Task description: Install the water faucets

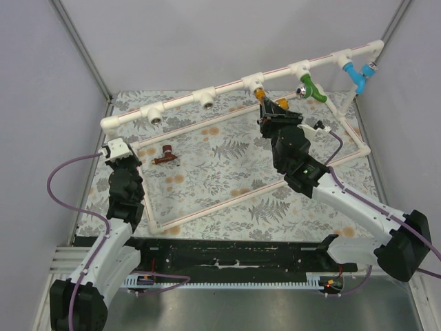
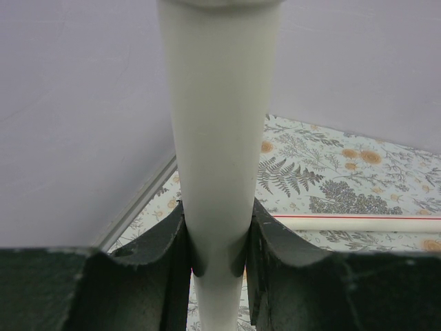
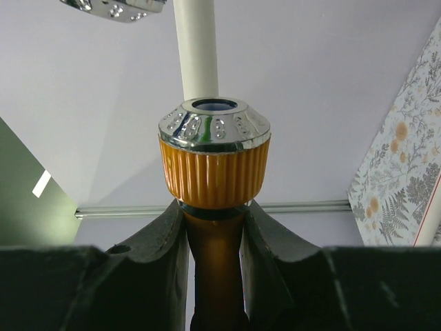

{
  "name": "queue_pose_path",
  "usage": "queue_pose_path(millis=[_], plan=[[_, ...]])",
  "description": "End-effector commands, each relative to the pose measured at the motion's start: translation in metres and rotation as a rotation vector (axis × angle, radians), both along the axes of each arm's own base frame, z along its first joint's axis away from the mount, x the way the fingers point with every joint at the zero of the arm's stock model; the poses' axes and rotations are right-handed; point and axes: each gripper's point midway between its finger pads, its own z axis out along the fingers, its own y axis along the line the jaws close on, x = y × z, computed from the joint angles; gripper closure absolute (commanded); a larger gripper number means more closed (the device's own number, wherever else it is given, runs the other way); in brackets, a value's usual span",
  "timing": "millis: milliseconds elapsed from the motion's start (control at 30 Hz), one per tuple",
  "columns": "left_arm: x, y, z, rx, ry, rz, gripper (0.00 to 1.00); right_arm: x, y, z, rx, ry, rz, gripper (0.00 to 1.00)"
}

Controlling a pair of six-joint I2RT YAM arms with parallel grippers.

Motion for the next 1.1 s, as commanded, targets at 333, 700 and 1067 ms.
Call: queue_pose_path(millis=[333,700,1067], plan=[[0.002,-0.018,0.027,0.006,-0.088,-0.086,0.98,-0.010,-0.031,-0.002,-0.114,-0.069,-0.097,0.46],[0.001,-0.018,0.028,0.007,-0.090,-0.085,0.98,-0.029,-0.021,0.016,-0.251,-0.229,-0.005,0.27],[0.003,-0.020,0.025,0.006,-0.080,-0.097,0.98,-0.079,-0.028,0.022,-0.714,-0.395,0.079,0.23]])
